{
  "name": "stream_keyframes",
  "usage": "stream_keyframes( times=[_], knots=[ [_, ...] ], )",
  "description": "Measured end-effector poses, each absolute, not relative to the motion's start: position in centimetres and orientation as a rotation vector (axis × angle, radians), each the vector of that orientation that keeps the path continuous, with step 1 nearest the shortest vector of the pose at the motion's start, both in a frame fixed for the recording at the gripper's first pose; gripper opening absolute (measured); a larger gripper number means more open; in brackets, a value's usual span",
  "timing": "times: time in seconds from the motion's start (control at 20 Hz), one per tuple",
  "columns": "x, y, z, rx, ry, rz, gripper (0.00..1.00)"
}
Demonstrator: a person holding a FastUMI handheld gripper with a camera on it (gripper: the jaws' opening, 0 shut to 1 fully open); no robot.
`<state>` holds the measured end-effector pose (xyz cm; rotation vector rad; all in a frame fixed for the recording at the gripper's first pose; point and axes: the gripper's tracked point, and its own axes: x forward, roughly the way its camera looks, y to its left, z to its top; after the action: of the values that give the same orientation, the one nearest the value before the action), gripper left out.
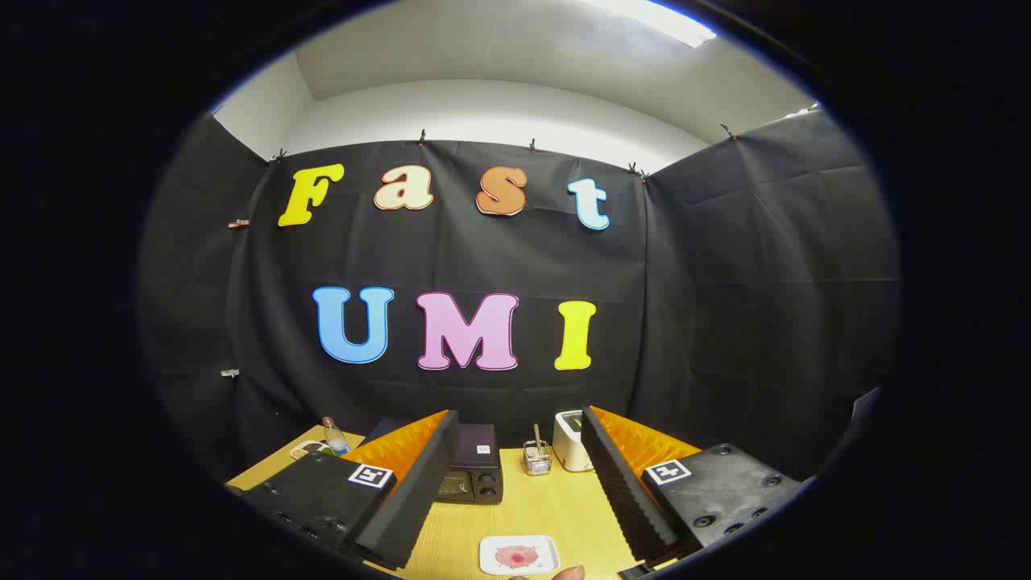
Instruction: Open the toaster oven, put the food inside, and close the toaster oven door.
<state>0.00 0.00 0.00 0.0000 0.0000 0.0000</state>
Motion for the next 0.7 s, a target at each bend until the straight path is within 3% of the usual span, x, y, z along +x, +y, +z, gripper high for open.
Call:
stream_keyframes(
  times=[0.7],
  knots=[
    [0.22, -0.24, 0.24, -0.015, -0.009, -0.002, 0.97]
  ],
)
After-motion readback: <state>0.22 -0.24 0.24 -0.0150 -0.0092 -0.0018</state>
